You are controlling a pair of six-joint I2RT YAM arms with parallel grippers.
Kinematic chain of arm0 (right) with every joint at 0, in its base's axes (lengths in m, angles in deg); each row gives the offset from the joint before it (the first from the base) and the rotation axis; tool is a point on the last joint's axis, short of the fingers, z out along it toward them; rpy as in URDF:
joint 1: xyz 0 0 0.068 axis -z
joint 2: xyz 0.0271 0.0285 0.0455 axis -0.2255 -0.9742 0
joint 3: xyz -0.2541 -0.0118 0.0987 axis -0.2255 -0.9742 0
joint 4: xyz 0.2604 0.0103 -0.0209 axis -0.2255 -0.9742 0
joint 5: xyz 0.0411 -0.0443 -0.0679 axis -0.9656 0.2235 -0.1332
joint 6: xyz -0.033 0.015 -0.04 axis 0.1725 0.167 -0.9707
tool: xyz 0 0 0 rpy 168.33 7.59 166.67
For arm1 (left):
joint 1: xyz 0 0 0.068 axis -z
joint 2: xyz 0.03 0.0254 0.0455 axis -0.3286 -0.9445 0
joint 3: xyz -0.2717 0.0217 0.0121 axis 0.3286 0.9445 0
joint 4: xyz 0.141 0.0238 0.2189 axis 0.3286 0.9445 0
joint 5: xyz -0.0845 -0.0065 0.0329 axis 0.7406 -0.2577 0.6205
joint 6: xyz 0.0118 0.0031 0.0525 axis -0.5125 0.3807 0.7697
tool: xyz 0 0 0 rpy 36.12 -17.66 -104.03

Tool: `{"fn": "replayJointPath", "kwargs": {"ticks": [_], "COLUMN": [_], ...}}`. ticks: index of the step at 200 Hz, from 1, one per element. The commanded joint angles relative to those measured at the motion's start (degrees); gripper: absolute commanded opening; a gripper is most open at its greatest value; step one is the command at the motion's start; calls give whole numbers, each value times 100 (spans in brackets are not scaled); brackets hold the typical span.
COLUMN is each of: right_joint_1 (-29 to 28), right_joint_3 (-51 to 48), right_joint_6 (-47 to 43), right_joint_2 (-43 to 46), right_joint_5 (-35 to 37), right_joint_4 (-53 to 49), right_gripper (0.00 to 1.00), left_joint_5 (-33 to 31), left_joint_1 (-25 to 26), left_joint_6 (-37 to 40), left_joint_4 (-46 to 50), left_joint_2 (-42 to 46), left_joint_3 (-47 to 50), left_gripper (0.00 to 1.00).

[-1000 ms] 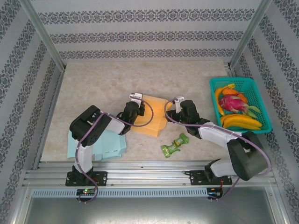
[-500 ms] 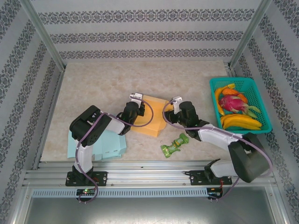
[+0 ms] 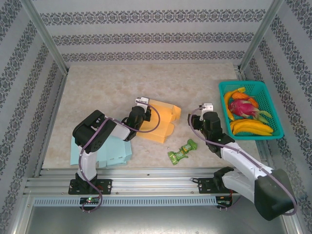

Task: Fold the paper box

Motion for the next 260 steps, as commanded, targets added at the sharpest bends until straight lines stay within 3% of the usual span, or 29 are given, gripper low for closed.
{"fn": "replayJointPath", "kwargs": {"ticks": [1,61,147,222,260], "right_joint_1": [16,0,-249,-443,-640], "right_joint_3": [159,639,700,874,902], "right_joint_6": [184,-154,-633,-677,-663], "right_joint_2": [-491,-1620,-2231,-2739,-2982], "right_joint_5": [-329,-986,-1635,-1670,-1610], "right_joint_4": [-42,465,1445,1827,2132], "right_gripper": [61,60,58,49,39], "left_joint_5": [279,340,380,402,411], "left_joint_1": [50,50,50,50,50], "left_joint_6": [69,108,118,137,141], "left_joint_4": [620,641,606,575,591], "left_joint_2": [-198,-195,-198,-198,-200], "left_joint_3": [148,145,168,184,176], "left_gripper": [0,0,0,0,0]}}
